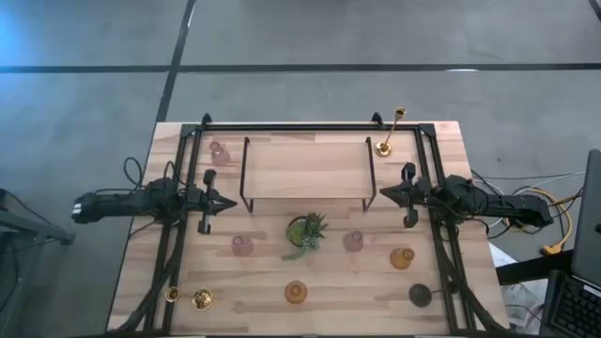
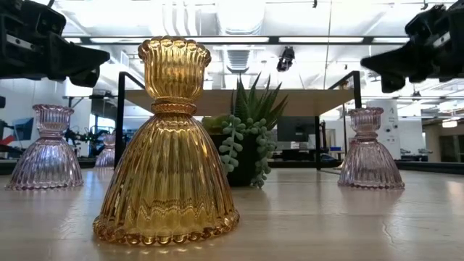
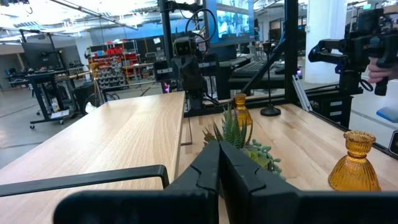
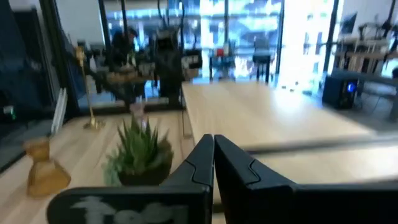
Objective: Pick & Place candle stick holders
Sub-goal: Put the yellow glass candle holder on the shelf
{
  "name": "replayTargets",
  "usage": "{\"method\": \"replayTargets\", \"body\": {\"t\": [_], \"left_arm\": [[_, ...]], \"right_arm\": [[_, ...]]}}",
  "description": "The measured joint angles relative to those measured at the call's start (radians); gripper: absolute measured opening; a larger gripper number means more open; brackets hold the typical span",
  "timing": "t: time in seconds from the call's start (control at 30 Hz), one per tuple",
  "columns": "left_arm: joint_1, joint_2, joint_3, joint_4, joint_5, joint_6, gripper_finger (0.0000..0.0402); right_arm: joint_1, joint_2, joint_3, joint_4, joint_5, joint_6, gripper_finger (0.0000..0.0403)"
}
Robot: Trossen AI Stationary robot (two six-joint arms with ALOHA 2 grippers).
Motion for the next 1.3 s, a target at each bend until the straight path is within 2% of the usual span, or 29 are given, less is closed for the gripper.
{"method": "replayTargets", "body": {"t": [0.3,0.43,0.53,0.63,0.73,0.83,1.03,1.3], "left_arm": [[0.000,0.000,0.000,0.000,0.000,0.000,0.0012],[0.000,0.000,0.000,0.000,0.000,0.000,0.0012],[0.000,0.000,0.000,0.000,0.000,0.000,0.0012],[0.000,0.000,0.000,0.000,0.000,0.000,0.0012],[0.000,0.000,0.000,0.000,0.000,0.000,0.0012],[0.000,0.000,0.000,0.000,0.000,0.000,0.0012],[0.000,0.000,0.000,0.000,0.000,0.000,0.0012],[0.000,0.000,0.000,0.000,0.000,0.000,0.0012]], "right_arm": [[0.000,0.000,0.000,0.328,-0.019,0.076,0.0008],[0.000,0.001,0.000,0.492,-0.181,-0.055,0.0008],[0.000,0.001,0.032,0.536,-0.252,-0.095,0.0008],[0.000,0.025,0.098,0.502,-0.270,-0.115,0.0008],[0.000,0.102,0.195,0.447,-0.301,-0.142,0.0008],[0.001,0.236,0.317,0.362,-0.339,-0.147,0.0008],[0.001,0.522,0.558,0.059,-0.369,-0.145,0.0008],[0.060,0.832,0.787,-0.108,-0.360,-0.145,0.0008]]}}
